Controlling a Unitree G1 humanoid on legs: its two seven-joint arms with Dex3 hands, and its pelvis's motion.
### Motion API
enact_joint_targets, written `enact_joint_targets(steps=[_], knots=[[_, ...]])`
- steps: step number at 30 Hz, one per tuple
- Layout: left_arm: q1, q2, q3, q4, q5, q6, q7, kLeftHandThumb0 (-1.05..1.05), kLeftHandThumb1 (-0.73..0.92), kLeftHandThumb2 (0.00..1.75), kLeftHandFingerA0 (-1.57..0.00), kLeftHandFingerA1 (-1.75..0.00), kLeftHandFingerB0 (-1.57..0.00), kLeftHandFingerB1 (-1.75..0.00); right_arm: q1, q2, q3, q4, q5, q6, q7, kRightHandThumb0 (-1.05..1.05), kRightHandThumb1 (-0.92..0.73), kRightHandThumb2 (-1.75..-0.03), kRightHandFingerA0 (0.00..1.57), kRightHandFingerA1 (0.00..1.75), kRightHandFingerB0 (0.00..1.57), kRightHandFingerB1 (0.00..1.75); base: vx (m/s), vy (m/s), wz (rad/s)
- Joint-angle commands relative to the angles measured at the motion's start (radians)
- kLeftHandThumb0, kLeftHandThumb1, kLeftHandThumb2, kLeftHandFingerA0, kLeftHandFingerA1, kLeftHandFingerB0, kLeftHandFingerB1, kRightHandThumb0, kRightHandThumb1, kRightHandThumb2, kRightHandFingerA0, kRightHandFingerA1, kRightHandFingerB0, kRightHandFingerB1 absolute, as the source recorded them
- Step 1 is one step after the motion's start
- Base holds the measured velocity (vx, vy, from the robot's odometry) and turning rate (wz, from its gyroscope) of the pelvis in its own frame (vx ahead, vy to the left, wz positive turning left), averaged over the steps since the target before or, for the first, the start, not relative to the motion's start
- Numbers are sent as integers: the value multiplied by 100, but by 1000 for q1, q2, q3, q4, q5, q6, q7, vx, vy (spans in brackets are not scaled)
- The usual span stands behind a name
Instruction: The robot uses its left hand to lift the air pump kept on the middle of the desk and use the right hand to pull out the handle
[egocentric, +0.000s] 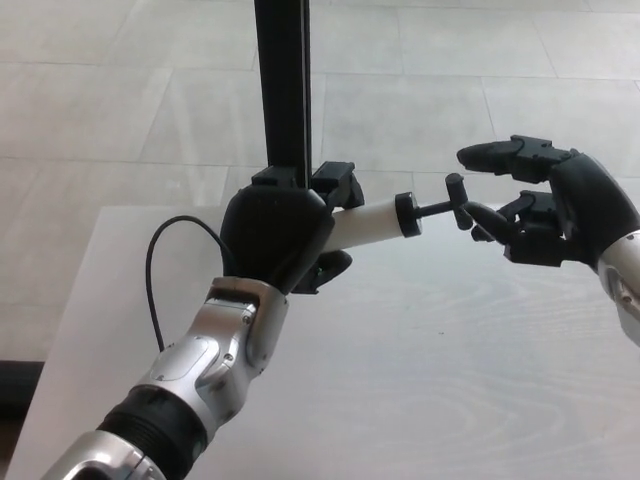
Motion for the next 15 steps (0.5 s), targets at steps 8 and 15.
enact_joint_targets(steps=[8,15], knots=[[-11,-19,24,-20,-8,13,3,-15,69,81,-81,-164,-69,-134,6,31,-18,63,-128,-108,-173,-27,-75,-68,104,155,70,72,0,0,0],[-14,-37,28,-36,-4,30,-20,-18,74,77,-76,-160,-67,-131,-4,47,-21,94,-145,-134,-194,-26,-73,-65,98,151,71,69,0,0,0]])
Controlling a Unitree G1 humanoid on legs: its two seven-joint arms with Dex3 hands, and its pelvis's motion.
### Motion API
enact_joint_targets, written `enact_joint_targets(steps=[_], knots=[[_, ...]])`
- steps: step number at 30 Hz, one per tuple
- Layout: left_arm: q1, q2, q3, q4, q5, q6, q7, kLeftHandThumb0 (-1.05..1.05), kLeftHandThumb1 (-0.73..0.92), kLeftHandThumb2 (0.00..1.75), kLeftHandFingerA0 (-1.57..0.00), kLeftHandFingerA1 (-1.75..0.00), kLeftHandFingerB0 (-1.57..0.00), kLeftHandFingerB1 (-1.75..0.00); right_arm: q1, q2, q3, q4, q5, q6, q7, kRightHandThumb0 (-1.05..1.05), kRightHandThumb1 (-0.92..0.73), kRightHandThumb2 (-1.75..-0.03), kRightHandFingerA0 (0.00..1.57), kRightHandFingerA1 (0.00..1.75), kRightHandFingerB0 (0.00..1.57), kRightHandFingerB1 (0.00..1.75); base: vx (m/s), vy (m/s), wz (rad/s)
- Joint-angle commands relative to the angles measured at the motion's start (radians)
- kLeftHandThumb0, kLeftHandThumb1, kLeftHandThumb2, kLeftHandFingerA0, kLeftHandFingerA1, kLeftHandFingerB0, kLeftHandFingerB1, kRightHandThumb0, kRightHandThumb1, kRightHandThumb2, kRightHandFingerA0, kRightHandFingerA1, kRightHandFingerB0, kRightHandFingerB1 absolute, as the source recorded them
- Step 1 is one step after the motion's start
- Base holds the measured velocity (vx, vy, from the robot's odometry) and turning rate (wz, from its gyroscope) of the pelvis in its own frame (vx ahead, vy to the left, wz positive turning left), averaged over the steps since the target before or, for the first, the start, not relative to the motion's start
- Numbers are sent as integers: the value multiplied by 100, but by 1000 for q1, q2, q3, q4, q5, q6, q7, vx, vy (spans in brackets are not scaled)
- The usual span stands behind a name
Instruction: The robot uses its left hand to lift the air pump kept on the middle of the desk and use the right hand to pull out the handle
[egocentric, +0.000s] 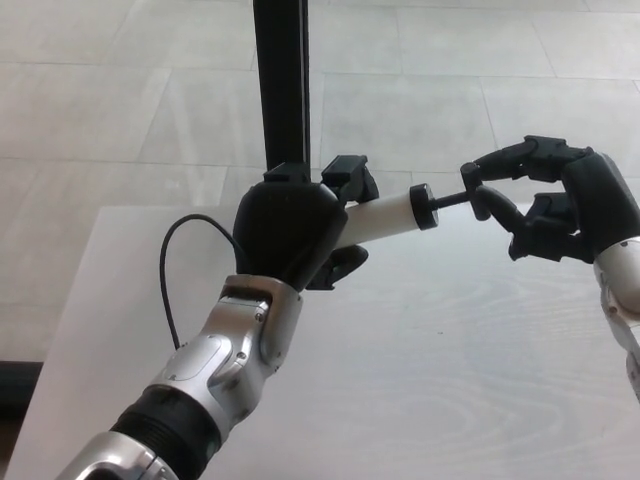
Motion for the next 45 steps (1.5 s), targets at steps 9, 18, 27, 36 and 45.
enact_joint_targets(steps=[9,18,27,36,45], knots=[[-36,-24,-5,-7,22,63,-17,-17,72,72,-77,-158,-69,-126,-3,21,-13,13,-38,-56,-37,-26,-68,-66,101,153,62,65,0,0,0],[-47,-46,-11,-1,23,78,-17,-18,73,71,-78,-162,-65,-135,-1,15,-9,11,-60,-45,-32,-24,-60,-66,102,155,57,61,0,0,0],[-51,-46,-21,-8,24,85,-44,-20,71,74,-83,-123,-77,-96,14,12,-3,14,-74,-93,-35,-27,-63,-58,87,158,70,62,0,0,0],[-42,-33,-39,-14,41,87,-26,-19,72,66,-76,-161,-70,-123,0,15,-9,46,-90,-137,-56,-15,-57,-105,81,165,78,147,0,0,0],[-27,-34,-26,-25,27,81,-27,-16,71,76,-79,-161,-69,-132,0,19,-6,57,-107,-139,-69,-19,-50,-116,87,166,79,149,0,0,0]])
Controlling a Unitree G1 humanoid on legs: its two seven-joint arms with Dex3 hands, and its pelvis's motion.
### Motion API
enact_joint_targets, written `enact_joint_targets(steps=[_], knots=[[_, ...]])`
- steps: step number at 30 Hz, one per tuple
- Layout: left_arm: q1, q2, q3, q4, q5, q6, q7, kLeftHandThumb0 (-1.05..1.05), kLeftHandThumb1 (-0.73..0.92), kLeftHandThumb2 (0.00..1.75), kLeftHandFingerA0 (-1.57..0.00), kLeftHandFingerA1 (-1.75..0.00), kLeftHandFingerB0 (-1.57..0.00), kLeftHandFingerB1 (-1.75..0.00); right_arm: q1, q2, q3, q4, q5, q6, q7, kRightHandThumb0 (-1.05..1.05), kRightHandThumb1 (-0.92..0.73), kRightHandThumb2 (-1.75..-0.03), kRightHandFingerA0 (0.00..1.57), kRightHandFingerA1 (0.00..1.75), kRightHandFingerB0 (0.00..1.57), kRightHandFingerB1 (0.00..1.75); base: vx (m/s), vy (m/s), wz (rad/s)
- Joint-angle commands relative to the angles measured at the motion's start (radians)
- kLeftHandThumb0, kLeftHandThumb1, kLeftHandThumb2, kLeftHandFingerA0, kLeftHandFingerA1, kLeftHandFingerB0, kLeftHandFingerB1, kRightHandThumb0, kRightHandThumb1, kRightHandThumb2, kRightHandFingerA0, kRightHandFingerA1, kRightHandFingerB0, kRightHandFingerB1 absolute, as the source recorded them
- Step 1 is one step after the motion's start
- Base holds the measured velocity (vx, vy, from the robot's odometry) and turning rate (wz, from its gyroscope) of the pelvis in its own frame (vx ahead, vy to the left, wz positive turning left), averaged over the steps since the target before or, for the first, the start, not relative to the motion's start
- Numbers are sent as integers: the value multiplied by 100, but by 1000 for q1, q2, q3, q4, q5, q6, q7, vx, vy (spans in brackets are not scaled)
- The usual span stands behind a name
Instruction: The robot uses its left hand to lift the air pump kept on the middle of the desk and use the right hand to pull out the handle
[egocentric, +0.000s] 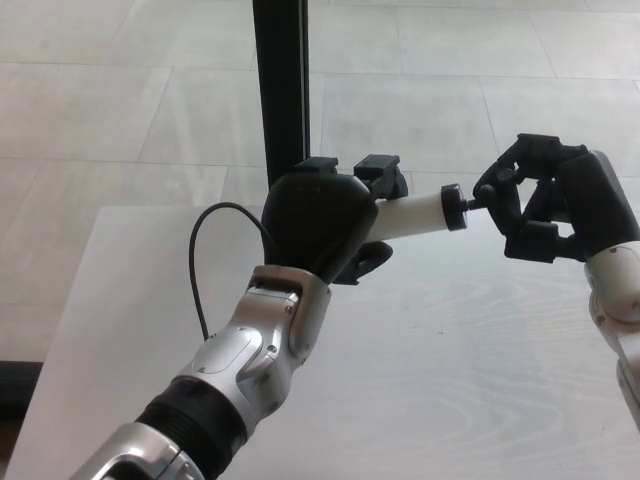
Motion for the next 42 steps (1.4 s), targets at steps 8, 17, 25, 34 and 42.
enact_joint_targets(steps=[8,17,25,34,42], knots=[[11,13,41,-15,-31,-18,7,-15,69,80,-79,-159,-70,-128,7,-6,1,21,-54,-22,-50,-21,-54,-104,88,174,78,157,0,0,0],[22,41,54,-11,-29,-43,23,-12,66,86,-78,-166,-68,-137,17,-19,-32,37,-37,-39,-50,-18,-48,-114,90,175,81,157,0,0,0],[37,81,66,-3,-21,-51,21,-14,64,89,-82,-164,-77,-130,26,-28,-68,37,-32,-35,-44,-16,-47,-117,91,175,82,157,0,0,0],[92,145,70,0,-7,-64,44,-16,66,88,-86,-171,-67,-144,36,-61,-103,19,-30,-10,-28,-18,-54,-102,89,174,82,152,0,0,0],[128,198,72,-31,-5,-79,27,-17,67,83,-75,-166,-66,-144,32,-72,-127,30,-19,-30,-20,-17,-47,-114,90,173,83,151,0,0,0]])
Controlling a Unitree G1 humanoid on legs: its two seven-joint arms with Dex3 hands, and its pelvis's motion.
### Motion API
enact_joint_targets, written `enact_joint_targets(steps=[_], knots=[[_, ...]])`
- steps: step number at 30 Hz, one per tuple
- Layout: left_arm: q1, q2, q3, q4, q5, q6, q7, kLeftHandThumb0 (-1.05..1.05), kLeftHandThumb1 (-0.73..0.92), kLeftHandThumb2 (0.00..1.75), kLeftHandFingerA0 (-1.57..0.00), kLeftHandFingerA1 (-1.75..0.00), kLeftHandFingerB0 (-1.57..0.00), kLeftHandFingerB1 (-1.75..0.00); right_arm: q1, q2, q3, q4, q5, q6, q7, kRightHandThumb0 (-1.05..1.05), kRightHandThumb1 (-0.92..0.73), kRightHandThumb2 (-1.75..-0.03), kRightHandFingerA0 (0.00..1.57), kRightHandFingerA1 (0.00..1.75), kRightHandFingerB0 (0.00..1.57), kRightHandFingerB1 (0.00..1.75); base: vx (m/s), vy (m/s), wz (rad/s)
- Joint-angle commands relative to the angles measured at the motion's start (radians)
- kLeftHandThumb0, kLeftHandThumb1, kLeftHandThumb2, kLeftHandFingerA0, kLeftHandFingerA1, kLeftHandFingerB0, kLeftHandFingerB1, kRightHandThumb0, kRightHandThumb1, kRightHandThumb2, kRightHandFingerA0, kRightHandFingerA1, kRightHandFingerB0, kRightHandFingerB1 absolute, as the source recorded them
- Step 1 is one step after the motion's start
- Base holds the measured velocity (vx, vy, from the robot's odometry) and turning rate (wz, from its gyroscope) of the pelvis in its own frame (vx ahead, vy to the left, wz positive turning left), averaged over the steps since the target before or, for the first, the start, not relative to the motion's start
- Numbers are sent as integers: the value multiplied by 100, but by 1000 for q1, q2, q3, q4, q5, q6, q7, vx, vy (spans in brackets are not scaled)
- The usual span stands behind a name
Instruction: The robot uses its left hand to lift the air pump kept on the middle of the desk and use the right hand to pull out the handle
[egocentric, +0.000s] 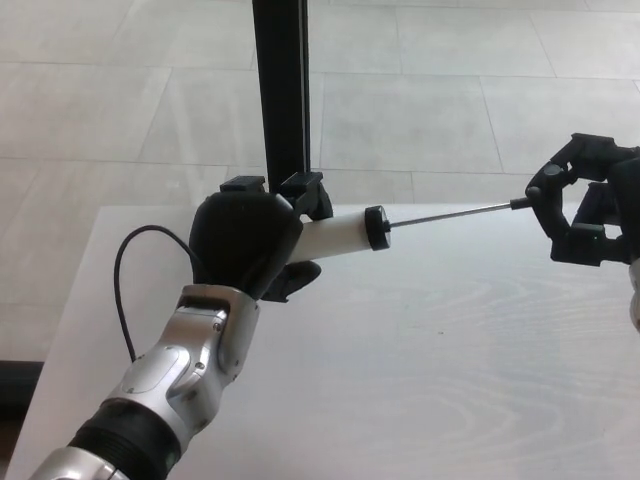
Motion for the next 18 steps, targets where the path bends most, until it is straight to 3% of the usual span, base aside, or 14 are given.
enact_joint_targets(steps=[1,7,10,14,15,16,17,18], knots=[[35,66,15,-11,9,-5,4,-15,69,82,-76,-164,-65,-141,9,-36,-34,3,12,0,-5,-17,-46,-115,90,172,83,150,0,0,0],[68,106,36,-16,0,-19,18,-14,65,82,-76,-164,-71,-138,9,-43,-57,9,20,-4,-5,-17,-50,-110,90,172,83,151,0,0,0],[77,119,37,-27,10,-13,5,-11,63,80,-80,-166,-70,-136,12,-38,-65,1,29,9,6,-16,-49,-110,89,172,82,149,0,0,0],[81,115,37,-19,8,-22,16,-16,64,84,-75,-166,-68,-141,13,-30,-70,20,42,-27,4,-13,-51,-113,91,168,80,145,0,0,0],[81,110,34,-20,12,-20,22,-15,63,84,-75,-167,-69,-142,12,-21,-87,31,89,-53,39,-14,-68,-78,89,162,77,91,0,0,0],[82,107,29,-30,19,-2,6,-16,65,83,-74,-167,-68,-143,14,-29,-83,14,102,-22,84,-31,-71,-61,88,152,57,59,0,0,0],[80,105,30,-30,19,-4,11,-16,66,82,-76,-167,-68,-142,13,-35,-85,-3,127,-3,139,-44,-68,-60,81,123,33,44,0,0,0],[80,104,29,-28,20,-6,14,-16,65,82,-77,-167,-69,-141,15,-43,-80,-8,126,4,159,-63,-55,-86,65,85,5,42,0,0,0]])
